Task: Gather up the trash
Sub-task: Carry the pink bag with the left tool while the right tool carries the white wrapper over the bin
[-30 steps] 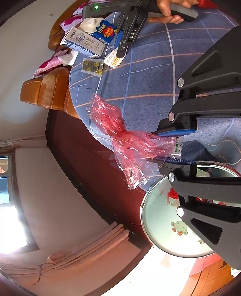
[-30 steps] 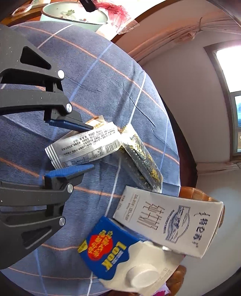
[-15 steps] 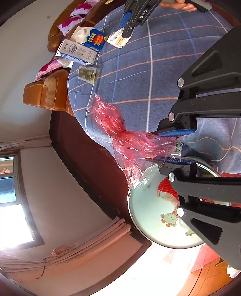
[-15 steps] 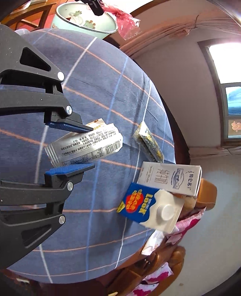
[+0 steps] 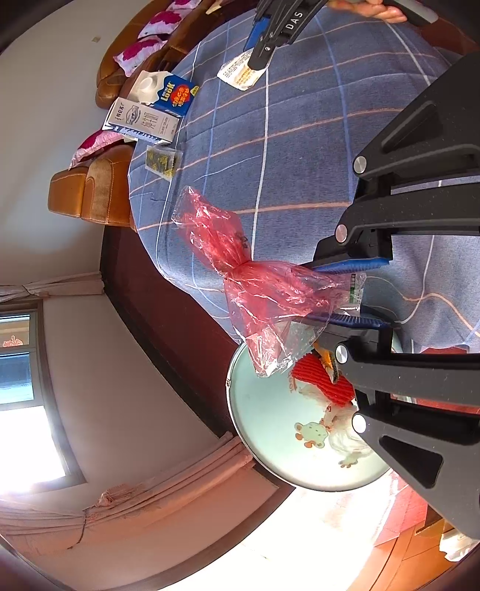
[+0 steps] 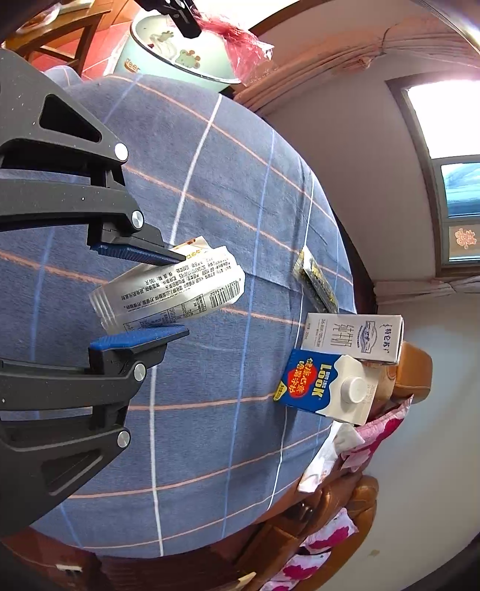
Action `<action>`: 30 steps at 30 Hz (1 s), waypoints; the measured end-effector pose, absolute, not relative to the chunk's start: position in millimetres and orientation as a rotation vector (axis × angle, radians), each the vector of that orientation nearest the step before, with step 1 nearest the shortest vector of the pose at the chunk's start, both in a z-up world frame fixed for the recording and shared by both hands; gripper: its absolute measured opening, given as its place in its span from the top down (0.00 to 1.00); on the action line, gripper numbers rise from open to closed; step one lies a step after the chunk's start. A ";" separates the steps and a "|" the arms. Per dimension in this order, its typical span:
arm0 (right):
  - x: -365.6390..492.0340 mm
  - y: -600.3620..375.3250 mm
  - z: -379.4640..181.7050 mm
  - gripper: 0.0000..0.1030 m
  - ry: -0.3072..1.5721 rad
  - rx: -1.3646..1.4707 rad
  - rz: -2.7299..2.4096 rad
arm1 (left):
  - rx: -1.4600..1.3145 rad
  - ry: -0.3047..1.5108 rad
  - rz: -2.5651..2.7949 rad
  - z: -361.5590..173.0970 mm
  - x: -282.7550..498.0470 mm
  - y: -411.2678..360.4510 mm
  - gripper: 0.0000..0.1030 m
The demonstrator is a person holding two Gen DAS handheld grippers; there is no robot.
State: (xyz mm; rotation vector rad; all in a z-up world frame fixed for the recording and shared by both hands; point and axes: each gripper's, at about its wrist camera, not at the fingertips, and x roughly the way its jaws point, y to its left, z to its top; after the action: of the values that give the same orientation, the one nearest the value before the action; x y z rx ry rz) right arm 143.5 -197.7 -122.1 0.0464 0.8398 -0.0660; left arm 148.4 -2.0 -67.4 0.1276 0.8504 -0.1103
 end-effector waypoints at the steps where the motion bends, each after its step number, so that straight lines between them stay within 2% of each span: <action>1: 139.7 -194.0 -120.4 0.68 0.834 0.043 -0.063 | 0.129 0.848 -0.110 -67.2 146.2 -1.3 0.81; 30: 78.3 -121.8 -103.9 0.68 0.784 0.014 0.054 | 0.119 0.833 -0.090 -67.3 93.7 34.1 0.81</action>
State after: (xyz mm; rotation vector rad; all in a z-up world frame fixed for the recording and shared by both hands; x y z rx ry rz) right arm 78.3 -121.8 -103.9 0.0136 0.7844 0.0538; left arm 93.7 34.1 -67.3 0.1187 0.8334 -0.0895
